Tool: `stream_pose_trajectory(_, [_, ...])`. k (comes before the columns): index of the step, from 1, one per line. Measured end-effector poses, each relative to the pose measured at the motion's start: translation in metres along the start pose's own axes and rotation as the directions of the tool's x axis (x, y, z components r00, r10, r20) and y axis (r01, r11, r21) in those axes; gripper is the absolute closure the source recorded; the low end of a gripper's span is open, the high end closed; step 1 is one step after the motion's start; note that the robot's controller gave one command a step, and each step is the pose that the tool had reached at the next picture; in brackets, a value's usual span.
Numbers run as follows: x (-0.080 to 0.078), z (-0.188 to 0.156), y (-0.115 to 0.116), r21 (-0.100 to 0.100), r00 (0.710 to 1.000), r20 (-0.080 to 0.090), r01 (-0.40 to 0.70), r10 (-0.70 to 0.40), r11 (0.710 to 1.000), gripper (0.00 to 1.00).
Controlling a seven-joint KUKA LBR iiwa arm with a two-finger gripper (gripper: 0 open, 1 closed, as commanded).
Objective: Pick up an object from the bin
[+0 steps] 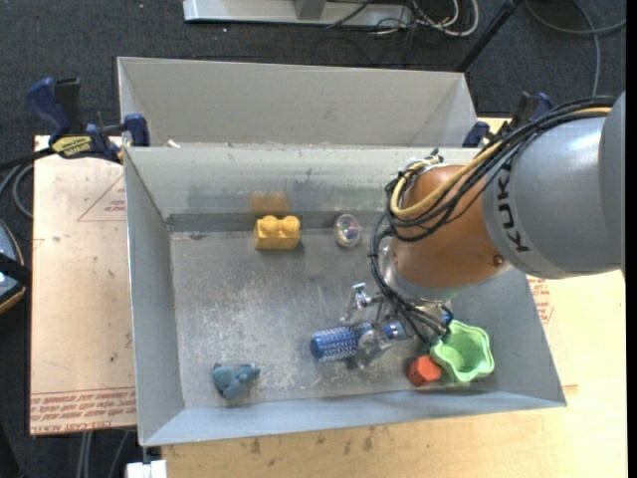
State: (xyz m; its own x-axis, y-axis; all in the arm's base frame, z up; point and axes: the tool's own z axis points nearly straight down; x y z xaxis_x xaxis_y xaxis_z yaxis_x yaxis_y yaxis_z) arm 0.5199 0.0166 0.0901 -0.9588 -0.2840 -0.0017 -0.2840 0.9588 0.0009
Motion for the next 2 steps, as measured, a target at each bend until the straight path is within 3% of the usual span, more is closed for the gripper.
stream_pose_trajectory(2, [-0.002,-0.060,0.001,0.001,1.000,0.002,-0.002,0.002,1.000,1.00])
